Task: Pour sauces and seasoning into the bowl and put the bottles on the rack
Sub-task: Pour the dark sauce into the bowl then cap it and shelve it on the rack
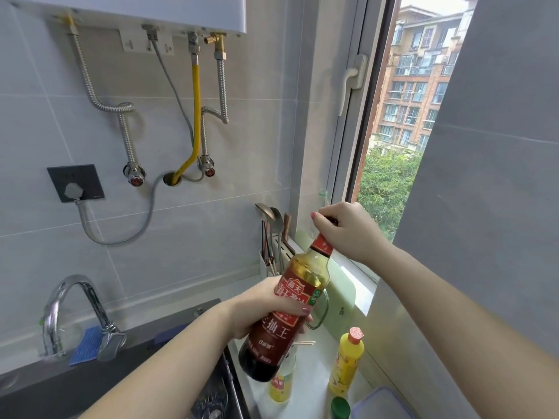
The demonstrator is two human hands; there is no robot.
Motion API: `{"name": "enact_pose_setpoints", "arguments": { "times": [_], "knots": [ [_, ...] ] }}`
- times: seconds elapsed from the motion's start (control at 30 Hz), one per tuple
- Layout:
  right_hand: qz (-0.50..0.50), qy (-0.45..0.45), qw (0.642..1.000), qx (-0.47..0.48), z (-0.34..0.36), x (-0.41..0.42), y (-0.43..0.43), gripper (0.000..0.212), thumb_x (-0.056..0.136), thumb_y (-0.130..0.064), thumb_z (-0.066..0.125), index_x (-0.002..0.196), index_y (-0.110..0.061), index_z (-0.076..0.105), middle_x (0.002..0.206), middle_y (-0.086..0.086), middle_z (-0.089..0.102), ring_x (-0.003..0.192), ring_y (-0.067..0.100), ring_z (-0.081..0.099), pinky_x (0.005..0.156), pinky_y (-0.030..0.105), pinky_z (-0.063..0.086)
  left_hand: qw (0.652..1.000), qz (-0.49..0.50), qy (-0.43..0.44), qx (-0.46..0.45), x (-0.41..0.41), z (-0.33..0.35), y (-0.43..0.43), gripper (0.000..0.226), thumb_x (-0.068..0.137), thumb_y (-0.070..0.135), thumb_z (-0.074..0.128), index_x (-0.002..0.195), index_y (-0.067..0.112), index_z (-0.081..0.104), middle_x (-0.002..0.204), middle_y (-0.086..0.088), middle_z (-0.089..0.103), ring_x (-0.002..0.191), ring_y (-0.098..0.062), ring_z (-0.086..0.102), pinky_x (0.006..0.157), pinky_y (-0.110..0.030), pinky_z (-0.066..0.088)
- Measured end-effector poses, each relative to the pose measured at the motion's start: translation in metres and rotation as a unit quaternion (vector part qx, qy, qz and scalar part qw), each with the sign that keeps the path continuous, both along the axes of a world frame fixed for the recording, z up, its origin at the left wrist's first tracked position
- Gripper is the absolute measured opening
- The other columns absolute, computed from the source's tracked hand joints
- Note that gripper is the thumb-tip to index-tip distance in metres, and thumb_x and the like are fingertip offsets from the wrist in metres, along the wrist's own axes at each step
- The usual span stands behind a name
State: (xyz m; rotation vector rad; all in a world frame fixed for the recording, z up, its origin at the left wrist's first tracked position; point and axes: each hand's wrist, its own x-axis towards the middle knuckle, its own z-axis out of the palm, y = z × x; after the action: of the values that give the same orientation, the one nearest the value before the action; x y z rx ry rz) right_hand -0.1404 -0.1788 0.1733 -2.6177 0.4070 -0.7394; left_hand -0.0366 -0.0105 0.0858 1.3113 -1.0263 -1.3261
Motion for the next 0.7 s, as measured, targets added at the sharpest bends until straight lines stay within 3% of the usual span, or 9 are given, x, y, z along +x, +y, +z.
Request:
{"name": "enact_pose_setpoints", "arguments": {
  "times": [0.1, 0.17, 0.23, 0.4, 0.57, 0.63, 0.7],
  "knots": [
    [-0.057, 0.02, 0.998, -0.032, -0.005, 0.0, -0.007, 0.05, 0.097, -0.032, 0.043, 0.051, -0.015, 0.036, 0.049, 0.0, 0.035, 0.046, 0.018, 0.032, 0.051, 0.032, 0.033, 0.966, 0.154, -0.207, 0.004, -0.015, 0.004, -0.007, 0.043, 0.067, 0.034, 0.085, 0.102, 0.027, 0.061, 0.095, 0.001, 0.073, 0.086, -0.016, 0.072, 0.085, -0.04, 0.06],
    [-0.077, 0.033, 0.996, -0.017, -0.007, 0.0, -0.01, 0.05, 0.096, -0.034, 0.043, 0.051, -0.013, 0.037, 0.05, 0.001, 0.036, 0.047, 0.02, 0.033, 0.051, 0.032, 0.033, 0.909, 0.24, -0.342, 0.012, -0.021, 0.002, -0.011, 0.05, 0.059, 0.055, 0.082, 0.097, 0.035, 0.056, 0.09, 0.009, 0.071, 0.087, -0.01, 0.068, 0.082, -0.037, 0.059],
    [-0.092, 0.042, 0.995, 0.008, -0.007, 0.0, -0.012, 0.05, 0.095, -0.034, 0.043, 0.051, -0.013, 0.034, 0.05, 0.001, 0.035, 0.048, 0.02, 0.03, 0.051, 0.031, 0.03, 0.855, 0.299, -0.423, 0.02, -0.026, -0.003, -0.013, 0.054, 0.057, 0.063, 0.075, 0.096, 0.036, 0.05, 0.087, 0.012, 0.068, 0.085, -0.012, 0.065, 0.076, -0.034, 0.057],
    [-0.179, 0.113, 0.972, 0.106, -0.009, 0.002, -0.01, 0.042, 0.09, -0.027, 0.045, 0.053, -0.016, 0.029, 0.052, 0.001, 0.031, 0.05, 0.02, 0.026, 0.051, 0.028, 0.022, 0.743, 0.371, -0.557, -0.024, -0.03, -0.014, -0.017, 0.053, 0.07, 0.059, 0.07, 0.108, 0.033, 0.044, 0.096, 0.008, 0.061, 0.089, -0.019, 0.061, 0.073, -0.033, 0.052],
    [-0.202, 0.216, 0.928, 0.227, -0.015, -0.009, -0.01, 0.041, 0.092, -0.024, 0.043, 0.056, -0.007, 0.052, 0.046, 0.003, 0.046, 0.036, 0.015, 0.035, 0.037, 0.018, 0.028, 0.618, 0.365, -0.693, -0.058, -0.016, -0.037, -0.017, 0.066, 0.067, 0.044, 0.079, 0.122, 0.023, 0.049, 0.096, 0.002, 0.063, 0.085, -0.022, 0.062, 0.072, -0.036, 0.051],
    [-0.186, 0.224, 0.926, 0.242, -0.019, -0.013, -0.01, 0.051, 0.095, -0.034, 0.043, 0.054, -0.007, 0.054, 0.042, 0.001, 0.045, 0.03, 0.013, 0.033, 0.035, 0.016, 0.027, 0.597, 0.365, -0.711, -0.065, -0.011, -0.04, -0.017, 0.065, 0.064, 0.039, 0.081, 0.12, 0.022, 0.052, 0.094, 0.001, 0.064, 0.083, -0.023, 0.062, 0.07, -0.037, 0.052],
    [-0.159, 0.197, 0.937, 0.24, -0.02, -0.014, -0.007, 0.063, 0.096, -0.055, 0.04, 0.059, -0.007, 0.056, 0.044, 0.002, 0.051, 0.031, 0.012, 0.04, 0.036, 0.018, 0.036, 0.626, 0.354, -0.692, -0.054, -0.01, -0.035, -0.015, 0.061, 0.068, 0.04, 0.076, 0.121, 0.024, 0.05, 0.097, 0.002, 0.063, 0.087, -0.023, 0.061, 0.074, -0.036, 0.051]
  ]
}}
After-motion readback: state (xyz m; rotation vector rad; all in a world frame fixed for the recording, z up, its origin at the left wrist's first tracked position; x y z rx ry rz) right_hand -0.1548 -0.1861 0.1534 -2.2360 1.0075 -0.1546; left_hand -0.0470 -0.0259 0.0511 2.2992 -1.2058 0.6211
